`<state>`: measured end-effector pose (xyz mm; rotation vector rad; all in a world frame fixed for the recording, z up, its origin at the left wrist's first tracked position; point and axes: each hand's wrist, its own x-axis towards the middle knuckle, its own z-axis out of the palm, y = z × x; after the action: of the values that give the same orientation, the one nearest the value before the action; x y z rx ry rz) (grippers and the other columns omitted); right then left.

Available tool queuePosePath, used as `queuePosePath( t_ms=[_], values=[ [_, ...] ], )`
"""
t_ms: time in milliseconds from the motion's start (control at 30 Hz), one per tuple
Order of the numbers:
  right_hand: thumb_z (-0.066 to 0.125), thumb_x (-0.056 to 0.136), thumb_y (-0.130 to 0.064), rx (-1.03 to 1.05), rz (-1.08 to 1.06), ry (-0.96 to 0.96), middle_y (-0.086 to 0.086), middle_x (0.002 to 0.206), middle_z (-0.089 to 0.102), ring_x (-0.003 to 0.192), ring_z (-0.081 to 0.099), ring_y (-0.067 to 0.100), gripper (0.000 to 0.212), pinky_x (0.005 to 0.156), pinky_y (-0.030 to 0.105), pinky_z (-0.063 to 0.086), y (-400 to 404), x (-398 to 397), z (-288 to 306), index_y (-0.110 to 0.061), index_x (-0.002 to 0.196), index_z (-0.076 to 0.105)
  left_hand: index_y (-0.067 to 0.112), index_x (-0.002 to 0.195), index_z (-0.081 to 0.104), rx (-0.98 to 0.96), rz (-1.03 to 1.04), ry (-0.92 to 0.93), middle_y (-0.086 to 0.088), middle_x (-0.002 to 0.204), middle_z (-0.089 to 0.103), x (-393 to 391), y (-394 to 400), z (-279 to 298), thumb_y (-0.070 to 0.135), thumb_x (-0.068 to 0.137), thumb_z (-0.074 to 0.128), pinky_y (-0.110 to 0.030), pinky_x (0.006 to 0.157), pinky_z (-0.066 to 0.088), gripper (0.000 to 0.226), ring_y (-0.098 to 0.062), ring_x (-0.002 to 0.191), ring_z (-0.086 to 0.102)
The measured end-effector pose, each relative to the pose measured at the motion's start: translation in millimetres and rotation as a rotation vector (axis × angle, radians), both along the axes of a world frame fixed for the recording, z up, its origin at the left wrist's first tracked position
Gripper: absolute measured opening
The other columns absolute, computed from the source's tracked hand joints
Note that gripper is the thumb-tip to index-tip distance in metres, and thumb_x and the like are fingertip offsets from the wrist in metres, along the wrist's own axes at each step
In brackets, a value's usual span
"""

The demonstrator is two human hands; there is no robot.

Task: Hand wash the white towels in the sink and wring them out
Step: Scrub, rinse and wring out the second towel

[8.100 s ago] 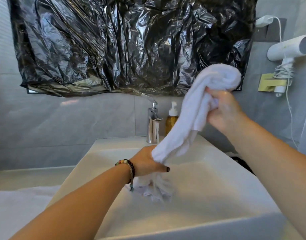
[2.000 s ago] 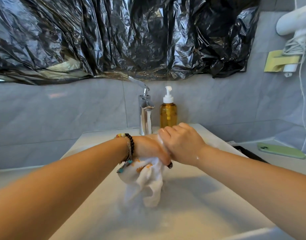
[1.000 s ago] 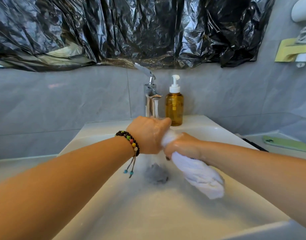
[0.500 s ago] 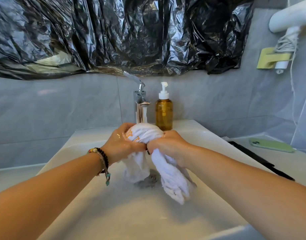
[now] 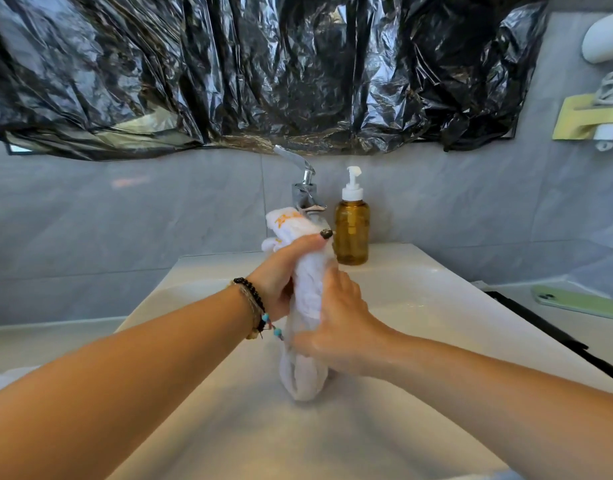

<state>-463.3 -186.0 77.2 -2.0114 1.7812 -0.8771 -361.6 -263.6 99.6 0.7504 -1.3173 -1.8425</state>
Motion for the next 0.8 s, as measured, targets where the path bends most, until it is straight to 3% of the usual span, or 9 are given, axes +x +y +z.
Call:
queuePosePath(
  t_ms=[100, 200, 367, 433, 500, 567, 633, 700, 800],
  values=[
    [0.068, 0.078, -0.03, -0.191, 0.102, 0.281, -0.005, 0.127, 0.024, 0.127, 0.022, 0.02, 0.083, 0.101, 0.029, 0.026, 11, -24, 8, -0.017, 0.142, 0.017, 0.009, 0.105, 0.061, -0.079, -0.007, -0.021, -0.01, 0.086, 0.07, 8, -6, 3, 0.024, 0.062, 0.077, -0.033, 0.074, 0.058, 0.049, -0.023, 0.077, 0.07],
    [0.061, 0.075, -0.011, -0.378, 0.116, 0.253, -0.004, 0.123, 0.036, 0.117, 0.03, 0.016, 0.067, 0.1, 0.028, 0.035, 2, -44, 8, -0.013, 0.136, 0.033, 0.006, 0.112, 0.062, -0.093, -0.039, -0.034, -0.014, 0.094, 0.071, 7, -6, 4, 0.021, 0.069, 0.069, -0.037, 0.085, 0.057, 0.046, -0.026, 0.085, 0.07],
    [0.066, 0.072, -0.007, -0.631, 0.045, 0.258, -0.001, 0.108, 0.042, 0.099, 0.044, 0.019, 0.051, 0.077, 0.035, 0.047, -15, -52, -2, -0.01, 0.119, 0.046, 0.007, 0.1, 0.069, -0.097, -0.17, -0.153, -0.015, 0.092, 0.07, 6, -11, 9, 0.021, 0.068, 0.069, -0.035, 0.077, 0.058, 0.035, -0.025, 0.082, 0.069],
    [0.073, 0.072, -0.012, -0.684, -0.043, 0.191, -0.002, 0.109, 0.037, 0.093, 0.046, 0.018, 0.055, 0.07, 0.033, 0.048, -19, -59, -3, -0.011, 0.119, 0.044, 0.007, 0.104, 0.068, -0.086, -0.196, -0.2, -0.014, 0.093, 0.07, 9, -13, 10, 0.022, 0.062, 0.072, -0.032, 0.071, 0.058, 0.045, -0.024, 0.077, 0.069],
    [0.08, 0.07, -0.019, -0.701, -0.067, 0.253, 0.002, 0.12, 0.038, 0.099, 0.05, 0.022, 0.074, 0.07, 0.034, 0.052, -22, -69, -4, -0.013, 0.13, 0.038, 0.006, 0.109, 0.066, -0.049, -0.225, -0.218, -0.012, 0.097, 0.07, 13, -15, 11, 0.026, 0.056, 0.073, -0.028, 0.061, 0.056, 0.057, -0.021, 0.071, 0.069],
    [0.085, 0.063, -0.023, -0.706, 0.051, 0.404, 0.008, 0.138, 0.031, 0.117, 0.049, 0.031, 0.099, 0.083, 0.035, 0.054, -26, -74, -7, -0.016, 0.142, 0.026, 0.005, 0.104, 0.066, -0.029, -0.27, -0.256, -0.012, 0.091, 0.072, 15, -11, 13, 0.027, 0.051, 0.072, -0.025, 0.057, 0.055, 0.057, -0.019, 0.064, 0.068],
    [0.088, 0.06, -0.026, -0.717, 0.196, 0.464, 0.008, 0.148, 0.022, 0.133, 0.037, 0.032, 0.111, 0.097, 0.031, 0.043, -36, -68, -10, -0.018, 0.147, 0.019, 0.006, 0.091, 0.068, -0.045, -0.293, -0.329, -0.012, 0.077, 0.072, 12, -3, 15, 0.024, 0.05, 0.07, -0.027, 0.057, 0.055, 0.045, -0.021, 0.06, 0.069],
    [0.088, 0.061, -0.033, -0.732, 0.284, 0.4, 0.012, 0.15, 0.024, 0.139, 0.031, 0.031, 0.108, 0.108, 0.037, 0.038, -49, -60, -11, -0.019, 0.146, 0.021, 0.007, 0.09, 0.067, -0.063, -0.293, -0.414, -0.013, 0.073, 0.073, 8, 4, 16, 0.017, 0.057, 0.067, -0.033, 0.064, 0.055, 0.035, -0.021, 0.063, 0.071],
    [0.08, 0.071, -0.036, -0.752, 0.345, 0.338, 0.01, 0.144, 0.041, 0.126, 0.048, 0.026, 0.086, 0.086, 0.044, 0.056, -59, -61, -8, -0.019, 0.14, 0.032, 0.001, 0.098, 0.066, -0.03, -0.37, -0.422, -0.017, 0.084, 0.073, 9, 3, 13, 0.015, 0.055, 0.083, -0.032, 0.064, 0.059, 0.048, -0.023, 0.076, 0.073]
  ],
)
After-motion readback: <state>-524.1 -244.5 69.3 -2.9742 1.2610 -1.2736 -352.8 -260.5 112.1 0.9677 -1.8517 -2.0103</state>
